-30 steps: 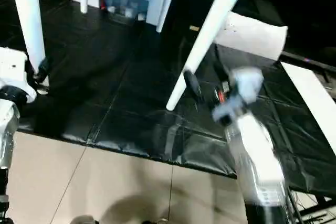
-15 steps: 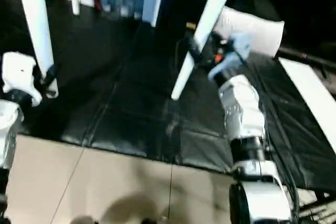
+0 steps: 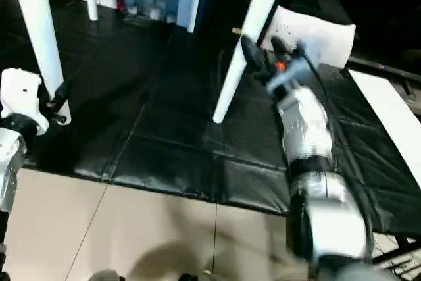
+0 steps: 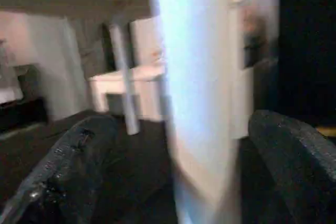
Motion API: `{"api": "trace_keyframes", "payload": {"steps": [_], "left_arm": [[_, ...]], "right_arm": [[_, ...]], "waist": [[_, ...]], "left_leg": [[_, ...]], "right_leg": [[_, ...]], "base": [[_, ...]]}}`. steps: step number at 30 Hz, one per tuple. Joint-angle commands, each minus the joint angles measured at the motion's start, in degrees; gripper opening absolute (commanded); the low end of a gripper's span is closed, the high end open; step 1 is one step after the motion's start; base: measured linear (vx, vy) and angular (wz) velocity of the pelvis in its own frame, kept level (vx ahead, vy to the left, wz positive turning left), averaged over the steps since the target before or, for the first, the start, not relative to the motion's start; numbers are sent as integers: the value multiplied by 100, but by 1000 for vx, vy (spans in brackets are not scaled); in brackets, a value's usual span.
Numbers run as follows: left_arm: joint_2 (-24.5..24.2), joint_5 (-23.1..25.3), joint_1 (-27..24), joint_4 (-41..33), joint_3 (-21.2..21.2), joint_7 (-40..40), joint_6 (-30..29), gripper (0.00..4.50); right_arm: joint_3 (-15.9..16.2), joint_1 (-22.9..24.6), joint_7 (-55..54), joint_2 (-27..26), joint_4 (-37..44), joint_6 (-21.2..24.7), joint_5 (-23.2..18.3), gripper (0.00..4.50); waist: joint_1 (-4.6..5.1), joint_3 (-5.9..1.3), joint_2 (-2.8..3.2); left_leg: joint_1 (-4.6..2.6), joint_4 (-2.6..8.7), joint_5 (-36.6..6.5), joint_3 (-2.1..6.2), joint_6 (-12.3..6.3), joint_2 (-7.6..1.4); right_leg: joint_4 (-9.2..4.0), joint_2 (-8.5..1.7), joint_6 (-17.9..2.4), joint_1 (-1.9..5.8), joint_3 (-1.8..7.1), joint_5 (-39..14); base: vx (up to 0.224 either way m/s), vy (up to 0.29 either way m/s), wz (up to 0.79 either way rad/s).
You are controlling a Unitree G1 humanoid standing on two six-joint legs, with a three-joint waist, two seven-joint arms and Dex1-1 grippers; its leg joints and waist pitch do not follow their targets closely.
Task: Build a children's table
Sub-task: Flip table
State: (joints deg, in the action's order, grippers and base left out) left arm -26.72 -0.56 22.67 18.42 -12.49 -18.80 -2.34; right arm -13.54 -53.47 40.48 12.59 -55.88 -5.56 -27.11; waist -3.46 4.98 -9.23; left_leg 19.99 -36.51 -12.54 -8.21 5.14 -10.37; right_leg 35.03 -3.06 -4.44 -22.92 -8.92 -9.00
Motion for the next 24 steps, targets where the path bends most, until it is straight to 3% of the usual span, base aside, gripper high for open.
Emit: {"api": "trace_keyframes", "payload": {"steps": [1,3,5,9,10,11,12,13,14,16,17,18,19,20,22,23,24], "left_arm": [[-131,188,128,-88,286,-183,184,150],[-148,202,116,-68,324,-206,195,150],[-151,203,118,-24,357,-230,206,150],[-148,198,138,45,367,-228,220,150],[-153,202,154,97,368,-220,235,150],[-160,221,190,183,374,-199,248,150],[-167,235,215,242,381,-185,258,150],[-180,247,261,326,386,-177,269,150],[-192,253,299,390,394,-168,272,150],[-192,253,299,390,394,-168,272,150],[-213,282,351,473,415,-154,280,150],[-237,334,440,610,452,-120,289,150],[-254,377,531,742,482,-87,298,150],[-254,377,531,742,482,-87,298,150],[-263,408,612,856,506,-57,303,150],[-261,420,653,913,514,-30,286,150],[-258,429,676,944,517,-8,270,150]], "right_arm": [[37,-109,180,74,-307,100,88,450],[111,-232,474,44,-488,163,140,450],[222,-255,1036,2,-480,291,135,450],[267,-160,1620,-10,-276,452,20,450],[344,32,1892,18,58,576,-56,450],[491,371,2160,75,676,807,-196,450],[588,589,2341,113,1071,951,-276,450],[727,986,2391,179,1831,1245,-480,450],[810,1263,2409,225,2366,1461,-624,450],[810,1263,2409,225,2366,1461,-624,450],[922,1608,2368,290,3020,1703,-816,450],[1056,2038,2261,349,3820,1988,-1034,450],[1184,2403,2131,385,4457,2161,-1166,450],[1184,2403,2131,385,4457,2161,-1166,450],[1287,2688,2018,393,4909,2245,-1197,450],[1308,2788,1940,362,5009,2215,-1128,450],[1306,2830,1876,332,5031,2185,-1079,450]], "waist": [[-13,-505,409],[-18,-511,438],[-22,-516,401],[-35,-518,411],[-21,-510,355],[-54,-502,361],[-96,-522,377],[-94,-501,366],[-130,-531,374],[-141,-525,350],[-167,-503,373],[-199,-526,382],[-240,-500,471],[-249,-521,421],[-247,-519,417],[-261,-511,463],[-262,-502,452]], "left_leg": [[-26,488,-1109,132,73,-440],[-18,497,-1038,139,84,-456],[-1,495,-971,132,49,-450],[-10,488,-818,127,-35,-461],[-5,492,-811,118,-55,-457],[1,490,-725,114,-118,-429],[-34,487,-598,122,-176,-458],[-20,512,-508,138,-206,-461],[-68,497,-495,131,-201,-481],[-40,515,-622,131,-168,-463],[-38,514,-670,109,-135,-424],[-68,494,-671,103,-116,-436],[-80,521,-672,118,-127,-434],[-75,515,-641,123,-135,-449],[-87,531,-842,129,-95,-444],[-76,530,-878,120,-75,-428],[-71,534,-896,120,-56,-426]], "right_leg": [[-408,-726,-819,356,507,-1562],[-367,-716,-892,364,510,-1319],[-348,-718,-928,384,509,-1201],[-337,-725,-963,385,516,-1090],[-351,-718,-948,384,517,-1131],[-377,-709,-843,416,523,-1136],[-360,-716,-746,404,526,-1029],[-382,-690,-650,419,528,-1003],[-361,-701,-632,396,516,-986],[-383,-712,-579,398,504,-1333],[-466,-711,-480,397,509,-1617],[-453,-732,-467,381,514,-1610],[-499,-700,-311,379,508,-1623],[-486,-700,-244,385,501,-1537],[-512,-716,-178,366,471,-1820],[-554,-716,-165,363,470,-1950],[-563,-718,-128,355,468,-2014]], "base": [[0,0,0],[0,0,0],[0,0,0],[0,0,0],[0,0,0],[0,0,0],[0,0,0],[0,0,0],[0,0,0],[0,0,0],[0,0,0],[0,0,0],[0,0,0],[0,0,0],[0,0,0],[0,0,0],[0,0,0]]}}
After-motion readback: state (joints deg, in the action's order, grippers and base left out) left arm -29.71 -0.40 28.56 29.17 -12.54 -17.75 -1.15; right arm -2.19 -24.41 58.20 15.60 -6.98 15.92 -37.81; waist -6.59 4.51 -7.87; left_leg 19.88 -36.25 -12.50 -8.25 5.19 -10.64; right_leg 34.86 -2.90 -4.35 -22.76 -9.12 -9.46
